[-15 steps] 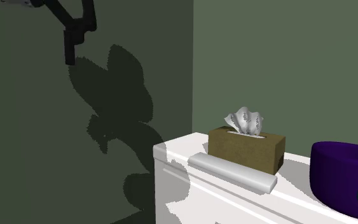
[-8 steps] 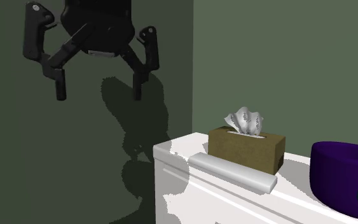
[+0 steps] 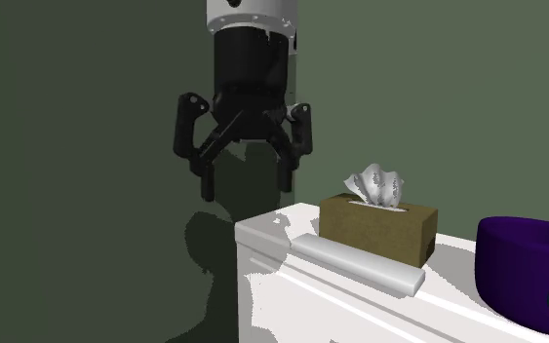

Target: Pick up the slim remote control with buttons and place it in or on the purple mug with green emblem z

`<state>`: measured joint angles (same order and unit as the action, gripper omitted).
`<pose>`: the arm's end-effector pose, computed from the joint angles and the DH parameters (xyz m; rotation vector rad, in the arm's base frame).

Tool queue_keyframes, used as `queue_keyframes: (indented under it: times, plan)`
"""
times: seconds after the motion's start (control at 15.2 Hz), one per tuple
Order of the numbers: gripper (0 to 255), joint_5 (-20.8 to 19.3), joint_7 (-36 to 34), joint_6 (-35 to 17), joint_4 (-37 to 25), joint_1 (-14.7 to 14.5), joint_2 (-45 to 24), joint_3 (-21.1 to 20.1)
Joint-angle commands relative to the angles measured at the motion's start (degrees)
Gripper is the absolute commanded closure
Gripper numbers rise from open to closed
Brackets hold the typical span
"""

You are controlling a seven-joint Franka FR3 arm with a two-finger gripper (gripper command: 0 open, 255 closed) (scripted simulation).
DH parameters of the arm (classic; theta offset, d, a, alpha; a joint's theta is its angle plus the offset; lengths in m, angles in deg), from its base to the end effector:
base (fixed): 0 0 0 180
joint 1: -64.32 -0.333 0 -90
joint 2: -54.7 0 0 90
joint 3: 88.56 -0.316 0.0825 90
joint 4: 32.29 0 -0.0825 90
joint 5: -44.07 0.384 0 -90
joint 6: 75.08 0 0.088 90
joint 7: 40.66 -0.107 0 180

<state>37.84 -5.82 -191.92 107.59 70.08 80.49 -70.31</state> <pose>0.3768 -0.1799 0.4594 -3.0942 -0.4118 -0.0719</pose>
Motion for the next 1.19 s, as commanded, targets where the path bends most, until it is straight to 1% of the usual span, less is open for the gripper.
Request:
queue_keyframes:
  times: [0.0,0.33,0.66,0.92,1.12]
  plan:
    - [0,-0.24,3.09,-1.92,-1.54,0.21,-3.53,2.07]
    - [0,1.32,11.11,-6.49,-6.53,0.36,-13.55,6.94]
    - [0,5.82,20.11,-9.79,-13.35,1.08,-24.73,10.56]
    - [0,10.64,27.17,-11.07,-19.91,3.05,-33.84,11.65]
    - [0,11.64,27.85,-13.14,-19.06,3.36,-35.27,11.36]
